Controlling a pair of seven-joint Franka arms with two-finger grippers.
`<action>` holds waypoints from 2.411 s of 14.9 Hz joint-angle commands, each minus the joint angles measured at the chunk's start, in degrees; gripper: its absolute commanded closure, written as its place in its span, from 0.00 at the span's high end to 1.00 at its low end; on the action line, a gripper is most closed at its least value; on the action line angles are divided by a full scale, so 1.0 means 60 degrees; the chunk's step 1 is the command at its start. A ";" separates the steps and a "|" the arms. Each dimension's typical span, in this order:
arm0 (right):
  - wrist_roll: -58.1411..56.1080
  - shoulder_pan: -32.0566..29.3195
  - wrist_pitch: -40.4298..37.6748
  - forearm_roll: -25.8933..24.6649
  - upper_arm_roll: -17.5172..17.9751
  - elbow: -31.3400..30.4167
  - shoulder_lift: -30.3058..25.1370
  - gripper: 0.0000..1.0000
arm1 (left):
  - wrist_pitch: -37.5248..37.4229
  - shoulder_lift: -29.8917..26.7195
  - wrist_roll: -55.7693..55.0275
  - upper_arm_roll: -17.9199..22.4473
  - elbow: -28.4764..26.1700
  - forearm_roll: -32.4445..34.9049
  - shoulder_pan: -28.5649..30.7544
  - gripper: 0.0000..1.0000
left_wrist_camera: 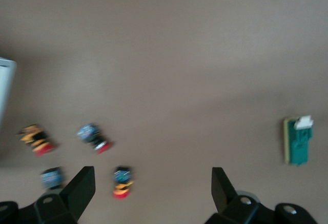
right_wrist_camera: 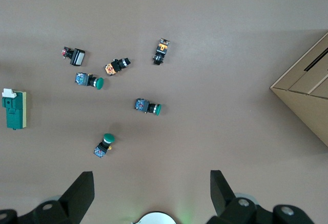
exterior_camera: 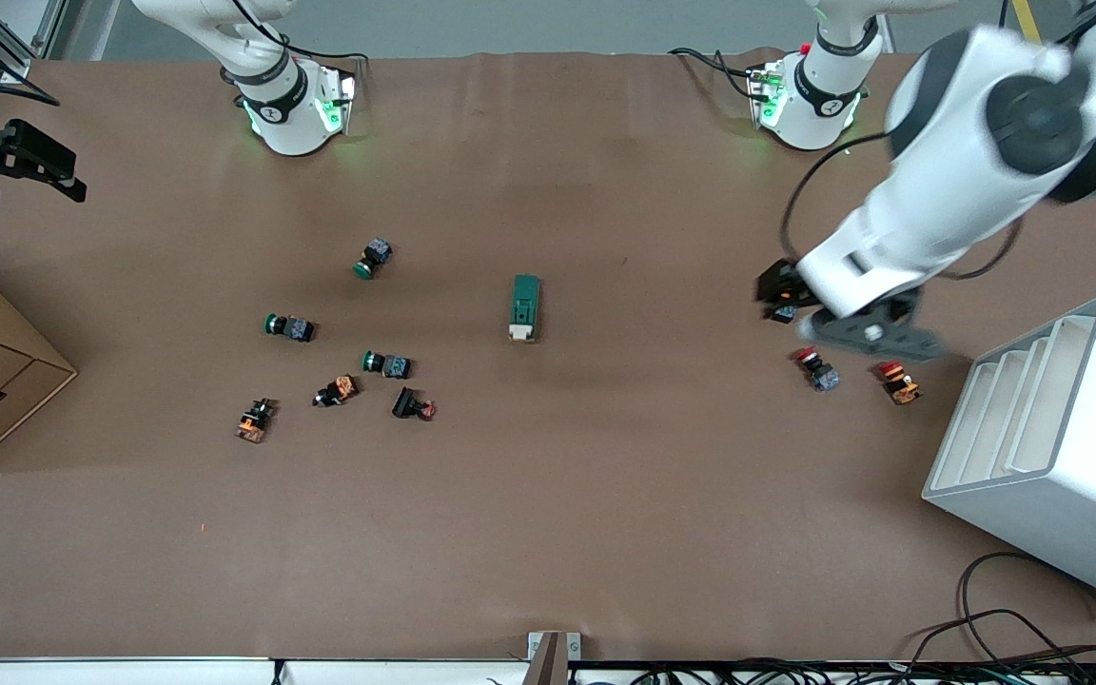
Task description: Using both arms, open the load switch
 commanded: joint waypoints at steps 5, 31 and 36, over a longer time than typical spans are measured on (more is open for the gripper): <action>-0.0164 -0.0165 -0.0091 -0.0120 0.0077 0.0195 -0.0044 1.00 | 0.1881 0.1572 -0.5325 -0.0042 -0.0291 0.1874 -0.2288 1.00; 0.5792 0.0727 0.1124 0.0054 0.0120 0.0180 0.3032 1.00 | 0.5018 0.4314 -1.8574 -0.0042 -0.2532 1.4329 -0.6640 0.99; 0.8225 0.1532 0.1665 0.0699 0.0106 0.0195 0.3720 1.00 | 0.4886 0.4533 -1.8603 0.0002 -0.2664 1.4868 -0.6861 0.99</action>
